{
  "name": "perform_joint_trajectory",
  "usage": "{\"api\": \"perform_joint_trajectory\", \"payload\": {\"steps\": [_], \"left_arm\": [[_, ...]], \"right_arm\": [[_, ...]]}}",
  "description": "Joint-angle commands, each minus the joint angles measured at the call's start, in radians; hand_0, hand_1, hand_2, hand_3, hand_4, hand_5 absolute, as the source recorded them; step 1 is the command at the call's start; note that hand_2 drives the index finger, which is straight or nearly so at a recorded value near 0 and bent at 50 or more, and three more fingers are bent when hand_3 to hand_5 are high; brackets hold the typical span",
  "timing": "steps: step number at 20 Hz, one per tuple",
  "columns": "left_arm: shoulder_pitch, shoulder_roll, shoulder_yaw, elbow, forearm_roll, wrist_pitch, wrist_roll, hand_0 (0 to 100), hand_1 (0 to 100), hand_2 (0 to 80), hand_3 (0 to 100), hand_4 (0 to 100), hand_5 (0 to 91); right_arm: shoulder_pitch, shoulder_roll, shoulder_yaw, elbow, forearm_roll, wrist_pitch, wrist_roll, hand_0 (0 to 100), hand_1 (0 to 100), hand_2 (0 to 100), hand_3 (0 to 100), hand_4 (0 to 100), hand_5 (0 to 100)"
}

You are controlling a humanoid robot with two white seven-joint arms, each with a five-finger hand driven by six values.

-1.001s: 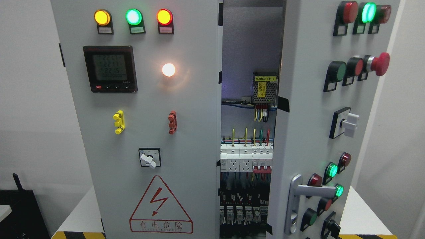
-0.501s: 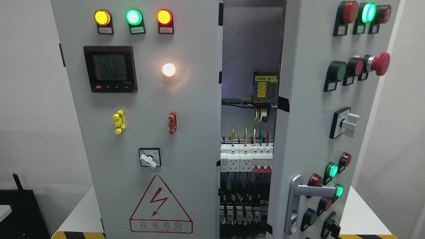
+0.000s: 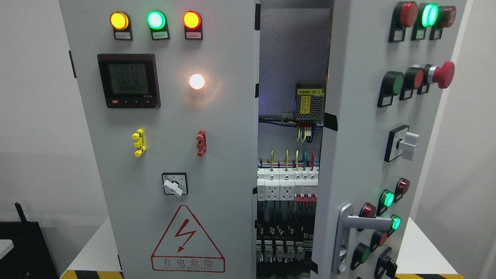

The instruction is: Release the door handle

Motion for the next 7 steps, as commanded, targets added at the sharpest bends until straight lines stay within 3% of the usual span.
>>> {"api": "perform_joint_trajectory", "payload": {"steps": [1,7], "left_arm": [[-0.003,0.000,0.002,0.009,0.000,-0.001,-0.002,12,39,0.0,0,0,0.0],[-0.003,0.000,0.002,0.009,0.000,-0.001,-0.002,12,39,0.0,0,0,0.0]], "right_arm": [[-0.020,-0.010,0.025,0.163,-0.011,0.011,0.000,31,10,0,0,0,0],[-0.045,-0.011,0.025,0.163,-0.011,0.014,0.001,30,11,0,0,0,0]]}}
